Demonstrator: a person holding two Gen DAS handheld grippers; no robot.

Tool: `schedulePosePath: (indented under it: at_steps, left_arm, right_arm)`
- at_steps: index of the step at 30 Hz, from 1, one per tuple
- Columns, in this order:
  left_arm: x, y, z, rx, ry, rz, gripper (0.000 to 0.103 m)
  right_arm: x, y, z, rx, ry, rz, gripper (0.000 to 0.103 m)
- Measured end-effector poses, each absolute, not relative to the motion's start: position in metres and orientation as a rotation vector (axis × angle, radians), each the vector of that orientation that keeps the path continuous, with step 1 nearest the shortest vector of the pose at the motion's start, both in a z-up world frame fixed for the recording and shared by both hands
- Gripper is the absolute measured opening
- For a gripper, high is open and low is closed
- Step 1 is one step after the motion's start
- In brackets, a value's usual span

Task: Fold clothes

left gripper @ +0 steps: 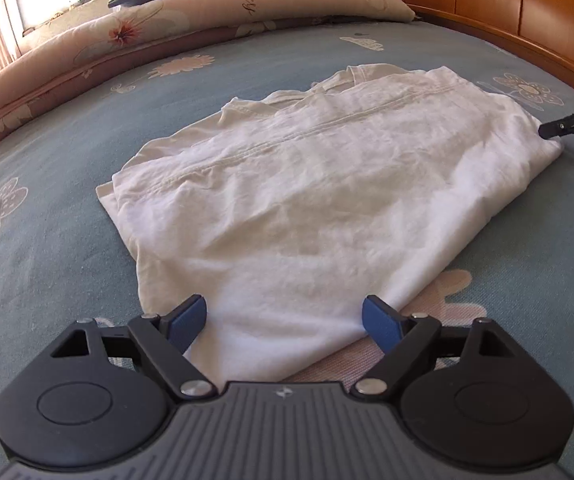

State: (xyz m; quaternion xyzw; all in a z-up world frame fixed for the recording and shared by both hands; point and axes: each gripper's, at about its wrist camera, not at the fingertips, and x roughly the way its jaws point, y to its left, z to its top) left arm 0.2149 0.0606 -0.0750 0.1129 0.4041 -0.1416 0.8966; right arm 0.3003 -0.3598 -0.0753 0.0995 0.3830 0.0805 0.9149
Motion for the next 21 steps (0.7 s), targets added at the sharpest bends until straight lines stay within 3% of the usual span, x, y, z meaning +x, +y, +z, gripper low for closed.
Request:
schedulePosePath:
  at_steps: [5, 7, 10, 15, 21]
  left_arm:
    - [0.204, 0.059, -0.06, 0.29, 0.774, -0.283, 0.085]
    - [0.197, 0.041, -0.054, 0.381, 0.715, -0.329, 0.085]
    - [0.184, 0.011, -0.062, 0.59, 0.649, -0.372, 0.085]
    - [0.167, -0.015, -0.081, 0.846, 0.573, -0.386, 0.085]
    - [0.171, -0.014, -0.073, 0.767, 0.584, -0.409, 0.085]
  right_arm:
    - [0.286, -0.347, -0.058, 0.099, 0.726, 0.188, 0.036]
    - [0.281, -0.328, -0.05, 0.006, 0.704, 0.218, 0.051]
    - [0.271, -0.287, -0.044, -0.195, 0.684, 0.286, 0.06]
    - [0.251, -0.237, -0.047, -0.445, 0.639, 0.35, 0.063]
    - [0.255, -0.19, -0.039, -0.294, 0.626, 0.561, 0.062]
